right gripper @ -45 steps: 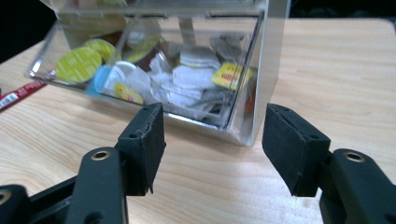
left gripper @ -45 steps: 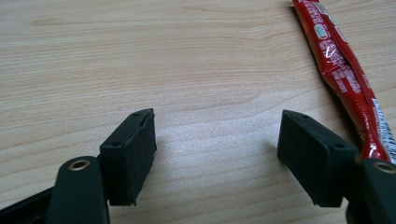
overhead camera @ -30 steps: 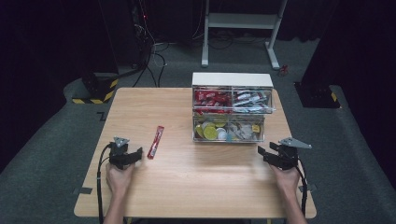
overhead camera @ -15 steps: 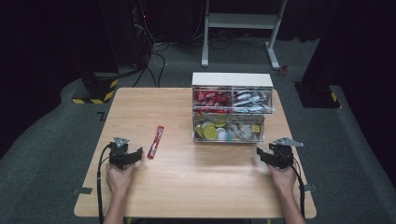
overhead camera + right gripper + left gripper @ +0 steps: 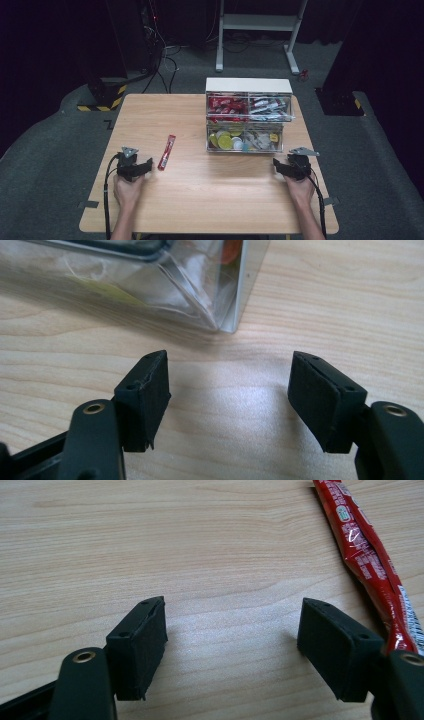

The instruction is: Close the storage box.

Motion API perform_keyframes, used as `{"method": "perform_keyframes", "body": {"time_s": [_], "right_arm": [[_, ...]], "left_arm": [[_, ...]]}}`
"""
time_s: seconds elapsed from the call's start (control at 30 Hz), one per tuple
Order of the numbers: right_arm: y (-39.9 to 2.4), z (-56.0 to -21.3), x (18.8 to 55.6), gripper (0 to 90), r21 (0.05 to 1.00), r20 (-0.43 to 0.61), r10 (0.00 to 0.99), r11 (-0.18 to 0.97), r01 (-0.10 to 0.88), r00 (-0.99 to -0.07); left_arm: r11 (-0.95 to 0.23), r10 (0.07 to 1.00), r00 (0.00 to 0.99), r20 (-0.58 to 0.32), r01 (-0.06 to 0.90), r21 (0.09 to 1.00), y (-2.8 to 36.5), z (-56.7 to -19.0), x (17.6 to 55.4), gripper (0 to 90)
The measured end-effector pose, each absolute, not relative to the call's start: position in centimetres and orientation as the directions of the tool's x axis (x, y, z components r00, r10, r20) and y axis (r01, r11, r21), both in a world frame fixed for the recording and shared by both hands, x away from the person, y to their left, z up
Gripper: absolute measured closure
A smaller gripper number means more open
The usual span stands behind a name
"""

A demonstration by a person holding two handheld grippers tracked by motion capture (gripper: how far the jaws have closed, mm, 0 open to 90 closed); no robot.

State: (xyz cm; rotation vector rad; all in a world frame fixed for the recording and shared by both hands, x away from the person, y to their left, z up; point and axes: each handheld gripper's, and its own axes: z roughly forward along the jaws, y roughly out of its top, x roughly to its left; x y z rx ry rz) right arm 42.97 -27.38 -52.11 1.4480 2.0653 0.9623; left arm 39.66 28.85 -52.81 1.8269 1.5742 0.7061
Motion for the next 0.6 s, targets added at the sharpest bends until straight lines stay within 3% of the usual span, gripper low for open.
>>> {"method": "perform_keyframes", "body": {"time_s": [0.17,0.6], "right_arm": [[-27.04,-52.22,43.25,30.5,0.725,-0.018,0.935,0.257,0.639,-0.355],[-27.05,-52.24,43.21,27.2,0.722,-0.016,0.938,0.25,0.645,-0.346]], "left_arm": [[-0.099,0.989,0.148,0.001,0.659,0.746,28.85,-52.81,39.65,27.9],[-0.102,0.989,0.15,0.003,0.659,0.745,28.81,-52.81,39.65,27.3]]}}
